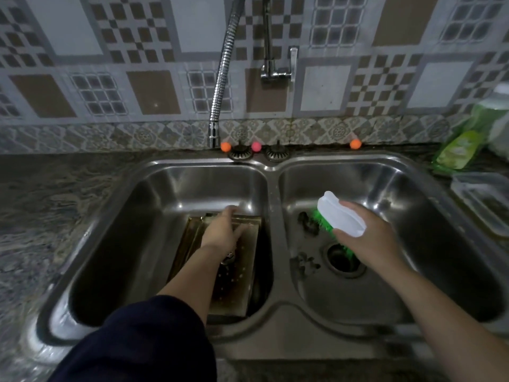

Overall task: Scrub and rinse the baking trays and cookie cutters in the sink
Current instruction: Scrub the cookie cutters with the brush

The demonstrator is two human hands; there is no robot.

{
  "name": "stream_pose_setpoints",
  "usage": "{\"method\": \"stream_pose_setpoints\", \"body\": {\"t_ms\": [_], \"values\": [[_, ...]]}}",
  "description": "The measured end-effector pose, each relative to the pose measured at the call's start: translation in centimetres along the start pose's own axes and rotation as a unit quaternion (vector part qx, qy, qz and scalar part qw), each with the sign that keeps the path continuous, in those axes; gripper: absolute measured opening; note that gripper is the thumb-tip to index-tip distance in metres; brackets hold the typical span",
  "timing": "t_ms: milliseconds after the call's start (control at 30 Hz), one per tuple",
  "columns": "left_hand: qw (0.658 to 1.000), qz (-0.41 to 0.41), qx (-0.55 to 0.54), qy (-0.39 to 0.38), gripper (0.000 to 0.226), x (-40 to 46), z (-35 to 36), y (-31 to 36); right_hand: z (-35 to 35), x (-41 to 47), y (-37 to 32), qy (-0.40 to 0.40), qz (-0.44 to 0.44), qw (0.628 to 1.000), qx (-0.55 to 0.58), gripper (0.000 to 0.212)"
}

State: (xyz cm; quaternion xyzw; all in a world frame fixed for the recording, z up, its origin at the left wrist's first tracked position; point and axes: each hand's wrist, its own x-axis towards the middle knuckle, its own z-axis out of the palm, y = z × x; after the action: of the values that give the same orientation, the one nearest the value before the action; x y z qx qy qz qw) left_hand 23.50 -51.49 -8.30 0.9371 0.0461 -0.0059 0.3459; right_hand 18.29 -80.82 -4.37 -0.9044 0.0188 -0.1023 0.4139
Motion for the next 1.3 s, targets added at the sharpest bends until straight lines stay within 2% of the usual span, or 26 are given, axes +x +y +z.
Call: {"method": "stream_pose_setpoints", "body": {"t_ms": [200,300,400,467,633,733,800,867,933,1000,1100,1200,1300], "values": [[0.992,0.118,-0.022,0.045,0.044,2.0,2.6,9.1,-2.1,1.2,1.4,0.008,-0.001,0.999,0.033,0.062],[0.992,0.129,-0.006,0.01,0.044,2.7,5.8,12.5,-3.4,2.1,2.7,0.002,-0.003,1.0,0.028,0.062],[0.993,0.094,0.039,-0.063,0.05,4.0,10.4,13.8,-4.1,3.1,4.5,-0.001,-0.004,1.0,0.031,0.062],[0.993,0.029,0.039,-0.103,0.058,4.9,13.5,13.6,-4.4,3.8,5.8,-0.001,-0.005,0.999,0.032,0.062],[0.99,-0.086,-0.032,-0.107,0.09,8.0,18.9,12.5,-4.4,5.8,9.2,-0.012,-0.015,0.999,0.026,0.063],[0.982,-0.108,-0.071,-0.135,0.103,9.3,20.8,12.1,-4.5,6.7,10.7,-0.025,-0.016,0.999,0.023,0.064],[0.982,-0.105,-0.03,-0.151,0.106,9.9,21.4,11.6,-4.7,7.1,11.4,-0.033,-0.02,0.999,0.021,0.064],[0.985,-0.091,0.08,-0.122,0.103,10.2,21.6,11.3,-5.1,7.4,12.0,-0.039,-0.018,0.999,0.019,0.064],[0.984,-0.087,0.117,-0.1,0.106,9.8,21.8,11.4,-5.7,7.5,12.3,-0.038,-0.015,0.999,0.015,0.063],[0.988,-0.09,0.081,-0.095,0.109,9.1,22.0,11.9,-6.5,7.3,12.4,-0.037,-0.014,0.999,0.014,0.063],[0.993,-0.071,0.058,-0.077,0.104,8.0,21.7,13.4,-8.4,7.0,12.0,-0.029,-0.023,0.999,0.006,0.064],[0.998,-0.007,0.056,-0.027,0.092,7.1,20.2,16.5,-11.6,7.1,11.1,-0.001,-0.023,1.0,-0.018,0.063],[0.999,0.044,-0.031,0.005,0.09,5.9,18.8,20.4,-15.9,7.4,10.6,0.051,-0.021,0.998,-0.035,0.062]]}}
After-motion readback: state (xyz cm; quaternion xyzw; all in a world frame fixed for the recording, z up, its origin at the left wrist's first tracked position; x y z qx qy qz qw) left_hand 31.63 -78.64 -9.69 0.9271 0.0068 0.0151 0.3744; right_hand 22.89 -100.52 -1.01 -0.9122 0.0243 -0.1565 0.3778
